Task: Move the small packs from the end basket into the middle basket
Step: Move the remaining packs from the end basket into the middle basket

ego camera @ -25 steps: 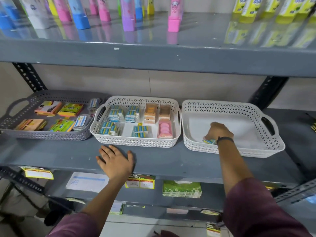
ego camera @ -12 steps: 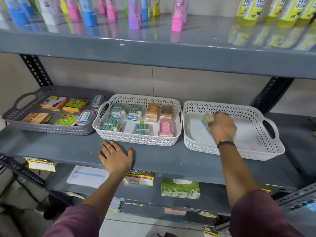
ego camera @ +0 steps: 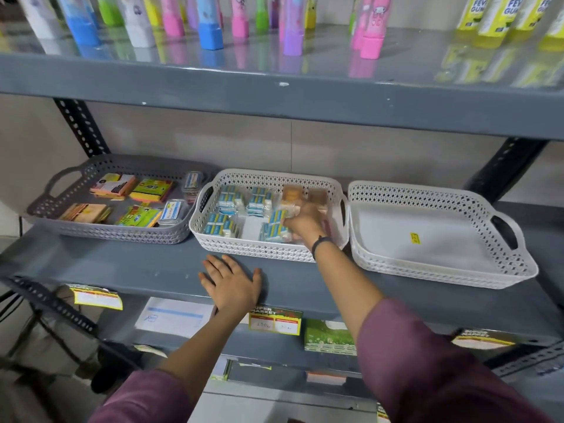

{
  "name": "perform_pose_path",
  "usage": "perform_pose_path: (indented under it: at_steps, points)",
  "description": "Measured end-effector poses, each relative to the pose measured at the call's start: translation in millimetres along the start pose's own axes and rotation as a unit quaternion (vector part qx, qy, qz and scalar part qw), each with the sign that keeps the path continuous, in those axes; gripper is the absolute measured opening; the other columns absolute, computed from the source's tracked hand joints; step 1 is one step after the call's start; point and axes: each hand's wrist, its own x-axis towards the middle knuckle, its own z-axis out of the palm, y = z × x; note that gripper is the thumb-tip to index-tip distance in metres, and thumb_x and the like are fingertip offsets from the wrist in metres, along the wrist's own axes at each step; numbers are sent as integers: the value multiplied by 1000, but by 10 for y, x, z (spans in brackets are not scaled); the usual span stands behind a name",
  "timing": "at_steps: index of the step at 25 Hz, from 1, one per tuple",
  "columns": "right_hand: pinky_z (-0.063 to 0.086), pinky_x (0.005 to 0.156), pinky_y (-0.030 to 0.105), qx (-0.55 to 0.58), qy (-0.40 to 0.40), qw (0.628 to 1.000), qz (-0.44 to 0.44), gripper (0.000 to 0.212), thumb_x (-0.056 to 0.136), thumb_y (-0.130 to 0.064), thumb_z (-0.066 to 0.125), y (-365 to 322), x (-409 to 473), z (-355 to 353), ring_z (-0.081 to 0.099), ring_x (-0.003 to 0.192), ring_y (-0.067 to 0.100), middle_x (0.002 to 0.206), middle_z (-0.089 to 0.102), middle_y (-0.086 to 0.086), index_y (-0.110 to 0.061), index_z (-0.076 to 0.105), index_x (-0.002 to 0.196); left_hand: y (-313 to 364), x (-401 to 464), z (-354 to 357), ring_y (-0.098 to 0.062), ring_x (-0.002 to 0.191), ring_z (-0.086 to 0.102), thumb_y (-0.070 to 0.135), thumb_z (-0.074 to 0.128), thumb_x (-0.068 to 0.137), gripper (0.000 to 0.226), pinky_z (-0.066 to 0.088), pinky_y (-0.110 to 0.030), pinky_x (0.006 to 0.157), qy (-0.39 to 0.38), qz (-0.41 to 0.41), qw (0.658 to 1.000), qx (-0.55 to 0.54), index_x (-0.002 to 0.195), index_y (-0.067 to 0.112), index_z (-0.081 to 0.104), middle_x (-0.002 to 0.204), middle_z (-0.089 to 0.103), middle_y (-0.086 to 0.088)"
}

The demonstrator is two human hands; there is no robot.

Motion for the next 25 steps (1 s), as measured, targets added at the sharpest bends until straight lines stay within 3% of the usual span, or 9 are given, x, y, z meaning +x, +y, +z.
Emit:
perform_pose_path:
  at_steps: [2,7,11,14,16,18,20,22,25]
  points:
    - [53,95,38,-71,10,997,33,44,87,9,55,35,75,132,62,113,33,127,61,20,-4,51,129,-32,5,-35,-39,145,-10,58,28,90,87,-3,-52,116,-23,17,1000,-11,149,1,1,156,-8,-27]
    - [54,92,35,-173,48,983,44,35,89,5,54,35,38,200,62,111,31,124,63,18,-2,55,123,-116,37,-159,-42,143,-14,61,40,86,95,-5,-53,116,-91,52,994,-20,149,3,1,154,-13,-29]
    - [56,86,34,-202,53,978,27,31,88,-3,59,-64,-82,241,66,107,32,118,67,18,-2,61,119,-268,126,-283,-40,144,-12,53,46,88,82,-2,-48,117,-139,87,983,-78,147,4,17,156,-10,-27]
    - [54,80,31,-100,203,974,4,24,86,-12,58,-37,-221,-7,68,100,32,108,73,16,-6,71,106,-457,132,-404,-36,137,27,31,51,92,44,26,-38,110,-141,87,952,-256,119,-3,56,141,35,-27]
    - [52,86,32,57,274,960,24,24,86,-6,57,57,-231,-312,67,94,27,101,73,13,-4,72,104,-500,34,-508,-34,103,57,18,50,92,26,41,-30,78,-68,69,921,-378,95,-2,67,100,62,-22]
    - [52,73,31,194,245,948,66,15,87,-4,54,148,-203,-552,57,73,21,80,61,10,-6,69,86,-378,-105,-697,-29,72,59,10,49,90,21,40,-26,60,45,104,899,-422,87,6,70,74,63,-9]
    - [37,52,22,238,172,951,96,25,90,-8,53,186,-197,-635,38,57,15,65,42,5,-16,51,66,-71,-123,-892,-15,70,60,3,47,88,24,47,-19,66,50,178,845,-501,89,10,70,79,66,-3]
    - [37,56,24,263,94,952,126,24,96,-19,49,139,-208,-618,40,56,15,65,44,5,-16,49,72,358,-12,-1007,-21,83,64,4,42,90,24,50,-29,85,-38,203,809,-550,90,11,66,90,67,-9]
    - [49,49,24,350,4,919,182,36,101,-30,40,63,-235,-577,59,46,19,55,63,8,-13,53,72,970,152,-1035,-38,121,51,34,37,98,42,38,-46,105,-207,115,830,-505,119,3,57,125,58,-25]
